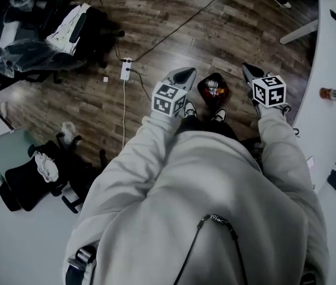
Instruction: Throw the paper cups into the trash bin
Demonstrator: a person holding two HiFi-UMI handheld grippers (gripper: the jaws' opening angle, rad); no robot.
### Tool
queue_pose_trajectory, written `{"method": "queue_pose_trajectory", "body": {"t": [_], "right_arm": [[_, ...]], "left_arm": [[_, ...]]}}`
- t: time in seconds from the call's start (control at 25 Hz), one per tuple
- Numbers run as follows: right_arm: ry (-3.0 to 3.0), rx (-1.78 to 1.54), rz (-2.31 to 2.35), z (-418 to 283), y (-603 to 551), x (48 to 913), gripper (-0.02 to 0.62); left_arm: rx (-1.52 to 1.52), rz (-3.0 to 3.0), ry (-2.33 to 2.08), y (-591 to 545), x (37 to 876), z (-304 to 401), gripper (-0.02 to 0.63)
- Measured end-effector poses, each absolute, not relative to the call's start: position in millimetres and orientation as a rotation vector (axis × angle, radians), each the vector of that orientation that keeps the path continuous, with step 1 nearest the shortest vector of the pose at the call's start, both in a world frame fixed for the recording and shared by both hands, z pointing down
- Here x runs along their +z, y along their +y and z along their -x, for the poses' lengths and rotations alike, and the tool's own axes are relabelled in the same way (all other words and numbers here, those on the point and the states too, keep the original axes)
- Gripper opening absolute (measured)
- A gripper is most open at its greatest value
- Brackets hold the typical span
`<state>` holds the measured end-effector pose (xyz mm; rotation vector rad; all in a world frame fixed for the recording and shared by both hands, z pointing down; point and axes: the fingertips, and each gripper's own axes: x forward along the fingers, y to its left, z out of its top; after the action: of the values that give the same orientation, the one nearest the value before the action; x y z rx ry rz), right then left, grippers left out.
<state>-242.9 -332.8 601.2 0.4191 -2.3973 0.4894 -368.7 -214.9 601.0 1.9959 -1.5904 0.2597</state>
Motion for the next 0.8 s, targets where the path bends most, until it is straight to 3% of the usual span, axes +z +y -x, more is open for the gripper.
{"method": "queue_pose_trajectory", "body": {"t": [0.8], "right_arm": [[-2.571,0.314,-0.565,273.8,-336.3,481.5,0.018]], "left_arm": [[0.183,-2.257,-1.668,-242.5,489.2,406.7,0.002]]}}
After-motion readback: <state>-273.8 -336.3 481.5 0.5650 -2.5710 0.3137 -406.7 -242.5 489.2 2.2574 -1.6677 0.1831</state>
